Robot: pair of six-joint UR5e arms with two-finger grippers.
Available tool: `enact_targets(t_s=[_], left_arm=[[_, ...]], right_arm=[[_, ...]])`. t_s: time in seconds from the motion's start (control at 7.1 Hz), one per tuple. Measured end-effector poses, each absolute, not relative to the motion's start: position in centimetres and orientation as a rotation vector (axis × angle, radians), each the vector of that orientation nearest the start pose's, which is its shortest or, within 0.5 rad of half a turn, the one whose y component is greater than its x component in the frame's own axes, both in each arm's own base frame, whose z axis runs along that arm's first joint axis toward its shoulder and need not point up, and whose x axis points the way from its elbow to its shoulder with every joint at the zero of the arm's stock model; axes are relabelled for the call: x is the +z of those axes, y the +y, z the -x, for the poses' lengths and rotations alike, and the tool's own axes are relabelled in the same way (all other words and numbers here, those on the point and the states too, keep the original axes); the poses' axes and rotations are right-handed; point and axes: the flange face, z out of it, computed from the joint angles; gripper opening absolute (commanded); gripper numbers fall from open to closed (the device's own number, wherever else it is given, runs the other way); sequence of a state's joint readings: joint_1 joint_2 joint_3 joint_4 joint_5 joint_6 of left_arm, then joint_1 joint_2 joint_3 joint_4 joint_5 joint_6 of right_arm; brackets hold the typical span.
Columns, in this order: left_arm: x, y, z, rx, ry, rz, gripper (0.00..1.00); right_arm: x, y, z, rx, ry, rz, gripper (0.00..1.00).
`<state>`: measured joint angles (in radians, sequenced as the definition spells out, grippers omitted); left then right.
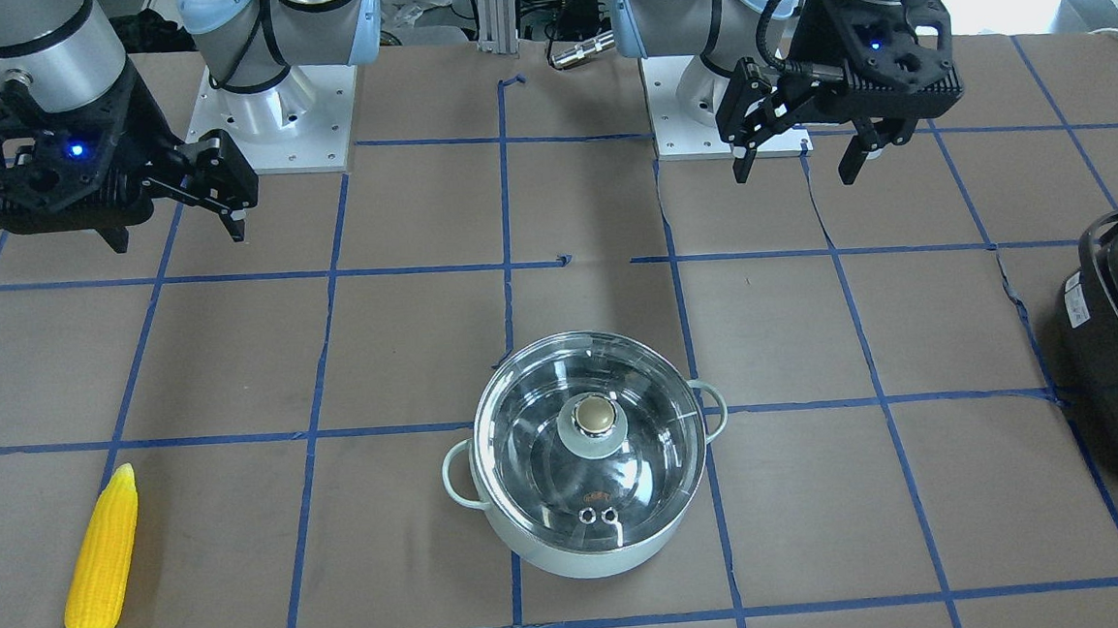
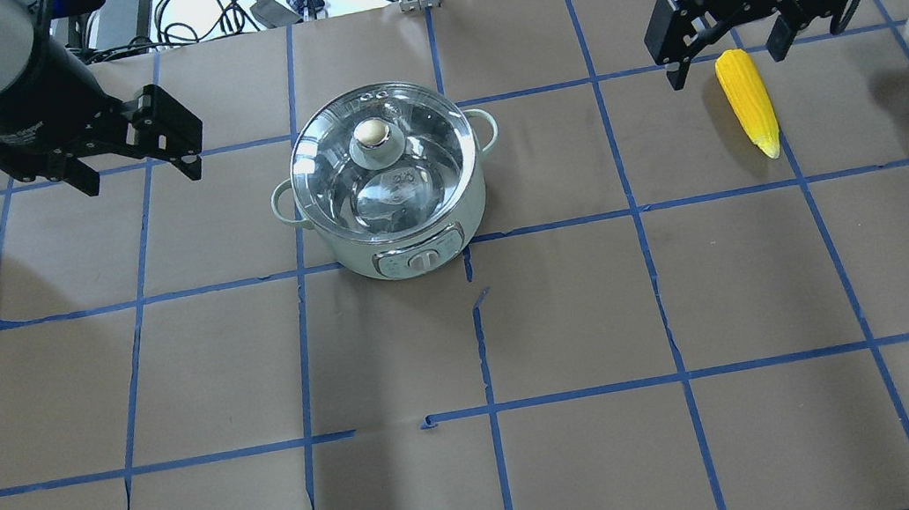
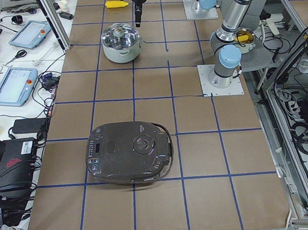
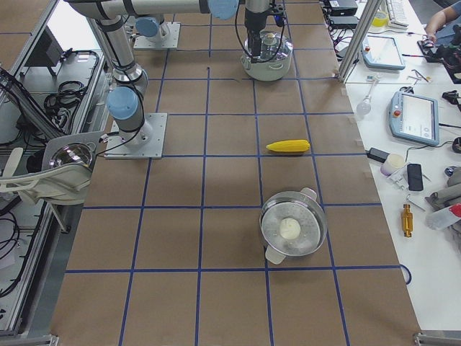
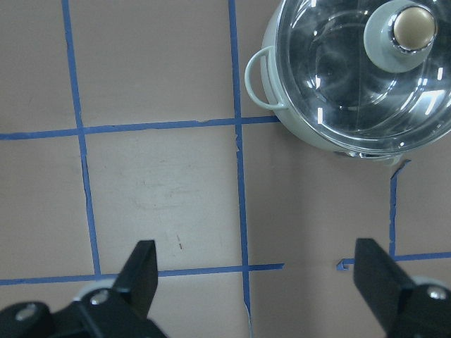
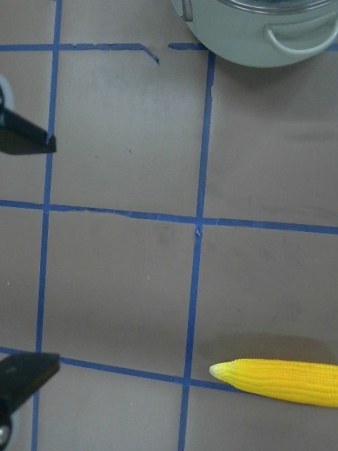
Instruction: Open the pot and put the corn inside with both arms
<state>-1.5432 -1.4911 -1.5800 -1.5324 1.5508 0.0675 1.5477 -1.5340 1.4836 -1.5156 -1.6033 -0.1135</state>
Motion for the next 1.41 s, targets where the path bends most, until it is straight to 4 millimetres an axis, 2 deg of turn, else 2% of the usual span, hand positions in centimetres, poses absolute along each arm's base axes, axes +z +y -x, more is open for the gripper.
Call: enact_targets(t_s=[0.85, 1.13, 1.27, 1.41], left_arm=[[52.6, -47.0, 12.3, -0.175, 3.16, -0.069, 1.0], [52.1, -47.8, 12.3, -0.154, 3.159, -0.042, 1.0], [51.9, -48.4, 12.8, -0.166, 3.16, 0.002, 1.0], [51.5, -49.8, 14.6, -0.219, 3.16, 0.028, 1.0]], right_arm=[[50.8, -50.9, -11.9, 0.007, 3.17, 0.146, 1.0], [50.8, -50.9, -11.9, 0.006, 3.169, 0.146, 1.0], [50.8, -50.9, -12.0, 0.005, 3.166, 0.146, 1.0], [50.8, -50.9, -12.0, 0.005, 3.163, 0.146, 1.0]])
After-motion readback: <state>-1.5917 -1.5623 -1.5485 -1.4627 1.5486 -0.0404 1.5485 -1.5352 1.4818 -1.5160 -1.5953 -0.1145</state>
